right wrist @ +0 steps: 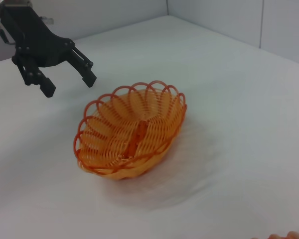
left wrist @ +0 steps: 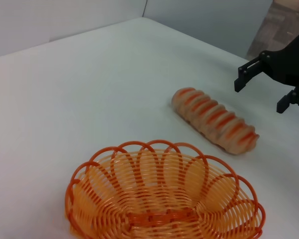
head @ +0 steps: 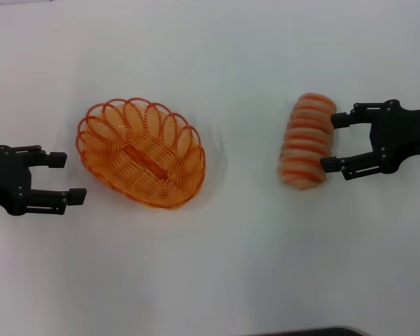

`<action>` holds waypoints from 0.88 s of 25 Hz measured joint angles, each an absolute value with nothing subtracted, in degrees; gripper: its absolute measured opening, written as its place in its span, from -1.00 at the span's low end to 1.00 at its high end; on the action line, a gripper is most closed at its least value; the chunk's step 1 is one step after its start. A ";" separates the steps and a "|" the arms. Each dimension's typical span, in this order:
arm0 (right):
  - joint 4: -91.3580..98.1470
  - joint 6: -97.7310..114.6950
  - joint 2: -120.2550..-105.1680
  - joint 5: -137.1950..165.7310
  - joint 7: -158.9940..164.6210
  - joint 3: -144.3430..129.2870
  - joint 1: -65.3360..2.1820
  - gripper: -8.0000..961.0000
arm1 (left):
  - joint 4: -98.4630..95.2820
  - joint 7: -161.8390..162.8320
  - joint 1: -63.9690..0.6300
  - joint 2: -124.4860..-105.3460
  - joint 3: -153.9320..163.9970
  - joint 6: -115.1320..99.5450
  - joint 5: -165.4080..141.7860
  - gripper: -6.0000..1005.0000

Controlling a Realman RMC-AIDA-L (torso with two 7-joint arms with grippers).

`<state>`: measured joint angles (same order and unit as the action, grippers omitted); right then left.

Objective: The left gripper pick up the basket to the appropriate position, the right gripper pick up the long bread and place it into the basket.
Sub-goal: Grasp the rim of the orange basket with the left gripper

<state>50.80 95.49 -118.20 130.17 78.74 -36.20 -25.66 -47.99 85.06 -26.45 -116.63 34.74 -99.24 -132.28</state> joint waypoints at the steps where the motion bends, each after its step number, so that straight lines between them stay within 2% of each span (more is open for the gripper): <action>1: 50.80 95.46 -118.22 130.17 78.74 -36.18 -25.66 0.92 | -47.99 85.07 -26.45 -116.63 34.70 -99.23 -132.28 0.72; 16: 50.80 95.25 -118.22 130.03 80.03 -35.80 -25.82 0.92 | -47.99 89.33 -27.81 -117.16 28.74 -98.76 -132.27 0.72; 22: 50.84 95.14 -117.91 130.10 81.92 -35.67 -26.41 0.92 | -47.99 103.23 -31.35 -117.30 29.11 -91.78 -133.14 0.72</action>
